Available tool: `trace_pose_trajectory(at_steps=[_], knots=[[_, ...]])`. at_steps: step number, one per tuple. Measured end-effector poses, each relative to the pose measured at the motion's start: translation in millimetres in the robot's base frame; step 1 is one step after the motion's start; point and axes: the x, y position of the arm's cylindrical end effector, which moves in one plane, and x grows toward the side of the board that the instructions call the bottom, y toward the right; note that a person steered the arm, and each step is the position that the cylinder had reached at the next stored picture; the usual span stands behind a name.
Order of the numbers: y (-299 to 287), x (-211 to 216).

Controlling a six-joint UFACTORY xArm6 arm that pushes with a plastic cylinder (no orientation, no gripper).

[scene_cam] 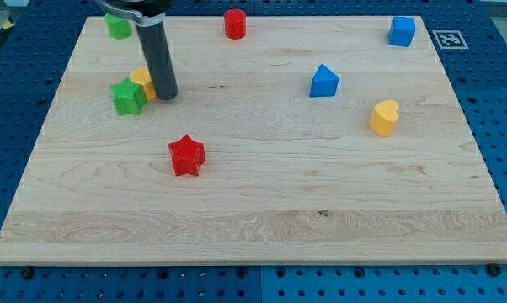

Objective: Push the green star to the bottom right

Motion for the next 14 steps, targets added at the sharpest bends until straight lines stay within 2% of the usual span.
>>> trace_pose_trajectory(at_steps=[1, 2, 3, 4, 5, 6, 7, 10, 12, 13, 14], knots=[[-12.6, 0.0], [-0.3, 0.6], [30.7, 20.7], [34.0, 55.9], [-6.8, 83.4], [-83.0, 79.3], [-103.4, 34.2], [-117.8, 3.0], [-87.7, 7.8], [-45.7, 28.1], [5.0, 28.7]])
